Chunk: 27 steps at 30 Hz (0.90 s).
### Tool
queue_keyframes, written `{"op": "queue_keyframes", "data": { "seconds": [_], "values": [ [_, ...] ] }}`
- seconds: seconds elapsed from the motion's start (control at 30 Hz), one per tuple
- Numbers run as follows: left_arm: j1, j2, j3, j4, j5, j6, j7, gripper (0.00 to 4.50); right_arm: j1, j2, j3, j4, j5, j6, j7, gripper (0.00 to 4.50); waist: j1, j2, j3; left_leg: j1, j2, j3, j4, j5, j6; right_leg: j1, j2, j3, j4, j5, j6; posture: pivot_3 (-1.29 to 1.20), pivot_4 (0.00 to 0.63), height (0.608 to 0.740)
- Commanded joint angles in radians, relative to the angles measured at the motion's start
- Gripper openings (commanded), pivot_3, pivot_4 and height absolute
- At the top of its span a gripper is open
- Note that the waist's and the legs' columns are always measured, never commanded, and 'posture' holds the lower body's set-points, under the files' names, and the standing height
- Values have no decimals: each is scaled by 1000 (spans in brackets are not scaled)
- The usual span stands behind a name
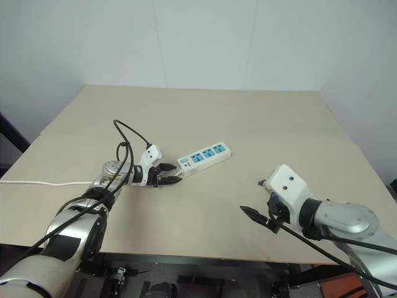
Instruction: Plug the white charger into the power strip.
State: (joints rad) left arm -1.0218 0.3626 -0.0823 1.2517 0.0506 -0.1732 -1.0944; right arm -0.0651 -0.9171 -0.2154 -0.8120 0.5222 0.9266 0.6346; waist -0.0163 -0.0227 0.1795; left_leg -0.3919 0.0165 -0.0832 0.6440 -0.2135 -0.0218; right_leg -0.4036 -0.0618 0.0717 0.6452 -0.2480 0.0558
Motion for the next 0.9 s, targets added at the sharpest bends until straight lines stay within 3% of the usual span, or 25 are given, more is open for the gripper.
{"op": "queue_keyframes", "data": {
  "seconds": [0.03, 0.2, 0.43, 0.53, 0.73, 0.87, 0.9],
  "values": [
    [6, -2, -11, 17, 24, 1, -24, 1629, -14, -22, 22, 1, -26, -12, -7, 4500, 0, 0, 0, 0, 0, 0, 0, 0, 0, 0, 0, 0, 0, 0, 0, 0, 150, 740],
    [20, -8, -3, 11, 13, 6, -54, 48, -46, -18, 57, 15, -24, -13, -5, 4500, 0, 0, 0, 0, 0, 0, 0, 0, 0, 0, 0, 0, 0, 0, 0, 0, 150, 740],
    [82, 37, 55, -100, -59, 36, -163, 17, -39, -16, 82, 16, -38, -18, -5, 4500, -1, 0, 0, 0, 0, 0, 0, 0, 0, 0, 0, 0, 0, 0, 0, 0, 150, 740],
    [169, 75, 77, -268, -108, 112, -192, 17, -20, -10, 90, 10, -44, -21, -10, 4500, -10, 0, 0, 0, 0, 0, 0, 0, 0, 0, 0, 0, 1, 0, -1, 0, 150, 740],
    [444, 186, 83, -804, -224, 387, -234, 17, -26, 11, 116, 33, -58, -35, -15, 4500, -31, 0, 0, 1, 2, 0, -1, 0, 0, -1, 1, 0, 2, 2, -4, 0, 150, 740],
    [517, 208, 84, -908, -261, 457, -217, 17, -48, 13, 150, 63, -76, -55, -1, 4500, -20, 0, 0, 2, 2, 0, 0, 0, 0, 0, 1, 0, 2, 1, -4, 0, 150, 740],
    [526, 208, 84, -913, -270, 449, -223, 318, -51, 15, 155, 69, -80, -59, 0, 4500, -17, 0, 0, 2, 2, 0, 0, 0, 0, 0, 1, 0, 2, 1, -2, 0, 150, 740]
  ]
}}
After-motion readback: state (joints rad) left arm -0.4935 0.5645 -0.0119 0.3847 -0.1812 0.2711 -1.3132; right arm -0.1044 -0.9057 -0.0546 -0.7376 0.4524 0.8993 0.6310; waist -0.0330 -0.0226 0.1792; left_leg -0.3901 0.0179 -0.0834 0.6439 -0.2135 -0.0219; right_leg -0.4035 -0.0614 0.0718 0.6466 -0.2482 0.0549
